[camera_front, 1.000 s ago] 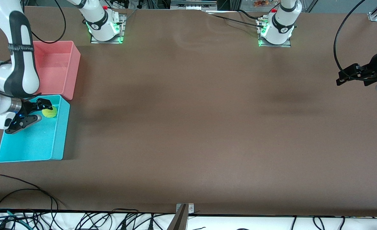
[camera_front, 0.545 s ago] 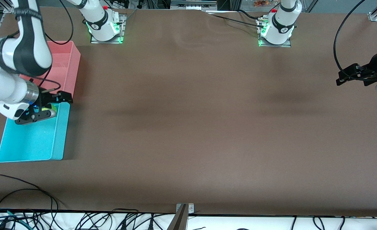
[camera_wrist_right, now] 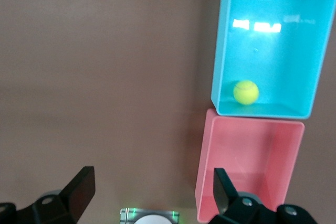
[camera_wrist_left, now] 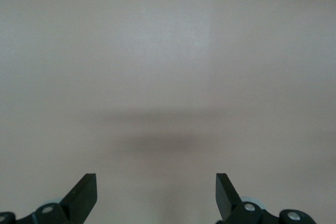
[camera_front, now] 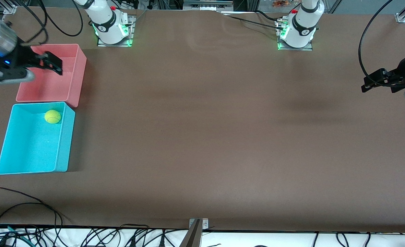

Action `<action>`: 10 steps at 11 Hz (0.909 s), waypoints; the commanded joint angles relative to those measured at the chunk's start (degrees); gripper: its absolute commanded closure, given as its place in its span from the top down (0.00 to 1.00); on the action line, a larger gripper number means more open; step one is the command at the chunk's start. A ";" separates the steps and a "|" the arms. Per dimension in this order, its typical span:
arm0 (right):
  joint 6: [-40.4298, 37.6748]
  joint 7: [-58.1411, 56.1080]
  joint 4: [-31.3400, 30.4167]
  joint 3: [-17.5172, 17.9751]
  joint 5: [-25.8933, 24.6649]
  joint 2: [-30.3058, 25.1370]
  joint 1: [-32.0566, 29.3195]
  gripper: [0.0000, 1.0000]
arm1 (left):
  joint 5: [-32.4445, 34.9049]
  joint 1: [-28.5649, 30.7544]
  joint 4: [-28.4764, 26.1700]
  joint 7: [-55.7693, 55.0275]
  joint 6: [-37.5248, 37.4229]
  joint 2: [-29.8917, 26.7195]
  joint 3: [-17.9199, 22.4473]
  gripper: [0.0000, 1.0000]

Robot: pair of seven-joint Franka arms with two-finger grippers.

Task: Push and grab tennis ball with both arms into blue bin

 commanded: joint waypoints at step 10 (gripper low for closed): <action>2.11 1.17 7.01 -7.95 8.71 5.49 -2.36 1.00 | -1.28 0.23 1.68 -0.09 -0.40 1.10 -0.20 1.00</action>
